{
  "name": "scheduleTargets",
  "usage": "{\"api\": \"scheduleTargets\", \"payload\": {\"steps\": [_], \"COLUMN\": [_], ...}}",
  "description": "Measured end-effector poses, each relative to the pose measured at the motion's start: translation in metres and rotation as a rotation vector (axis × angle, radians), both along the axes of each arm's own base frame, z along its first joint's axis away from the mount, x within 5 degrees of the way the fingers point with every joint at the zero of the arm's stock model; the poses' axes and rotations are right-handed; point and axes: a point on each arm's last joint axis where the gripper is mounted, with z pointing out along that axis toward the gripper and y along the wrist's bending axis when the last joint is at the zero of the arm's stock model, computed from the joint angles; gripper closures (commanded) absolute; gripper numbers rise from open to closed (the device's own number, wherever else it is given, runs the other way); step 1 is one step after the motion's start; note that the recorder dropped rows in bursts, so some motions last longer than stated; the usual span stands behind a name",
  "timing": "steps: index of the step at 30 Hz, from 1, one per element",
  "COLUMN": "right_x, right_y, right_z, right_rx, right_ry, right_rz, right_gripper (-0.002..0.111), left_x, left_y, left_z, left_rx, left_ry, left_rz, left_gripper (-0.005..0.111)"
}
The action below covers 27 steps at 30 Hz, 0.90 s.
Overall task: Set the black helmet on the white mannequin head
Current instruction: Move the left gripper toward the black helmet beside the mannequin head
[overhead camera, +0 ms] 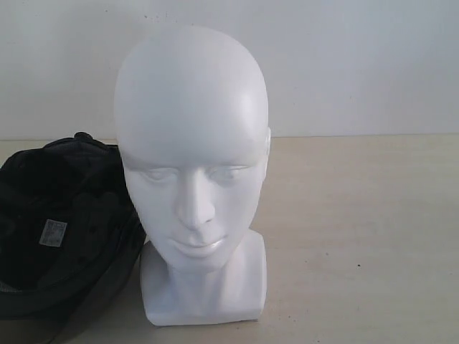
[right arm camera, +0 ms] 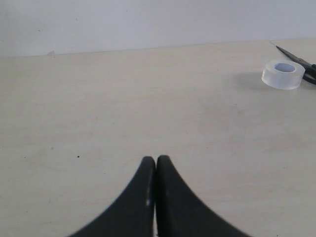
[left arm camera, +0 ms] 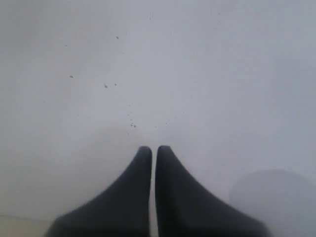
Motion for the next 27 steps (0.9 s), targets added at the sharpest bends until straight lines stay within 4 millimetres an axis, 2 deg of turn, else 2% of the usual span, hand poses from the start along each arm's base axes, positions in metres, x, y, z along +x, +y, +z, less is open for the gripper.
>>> {"api": "scheduleTargets", "payload": {"steps": [4, 10, 13, 16, 20, 22, 27], "right_x": [0.0, 0.0, 0.0, 0.0, 0.0, 0.0, 0.0], "right_y": [0.0, 0.0, 0.0, 0.0, 0.0, 0.0, 0.0], "right_z": [0.0, 0.0, 0.0, 0.0, 0.0, 0.0, 0.0], "right_rx": [0.0, 0.0, 0.0, 0.0, 0.0, 0.0, 0.0], "right_ry": [0.0, 0.0, 0.0, 0.0, 0.0, 0.0, 0.0], "right_rz": [0.0, 0.0, 0.0, 0.0, 0.0, 0.0, 0.0], "right_gripper": [0.108, 0.108, 0.108, 0.108, 0.108, 0.108, 0.108], "left_x": [-0.003, 0.027, 0.044, 0.062, 0.087, 0.098, 0.128], "left_y": [-0.006, -0.025, -0.034, -0.04, -0.044, -0.046, -0.054], "left_z": [0.006, -0.009, -0.008, -0.008, -0.018, -0.023, -0.032], "left_rx": [-0.04, 0.086, 0.179, 0.265, 0.306, 0.305, 0.265], "left_ry": [0.103, 0.739, 0.922, 0.975, 1.05, 1.082, 1.048], "left_rz": [-0.077, -0.277, -0.406, -0.513, -0.582, -0.614, -0.691], "left_gripper": [0.102, 0.102, 0.102, 0.091, 0.058, 0.048, 0.046]}}
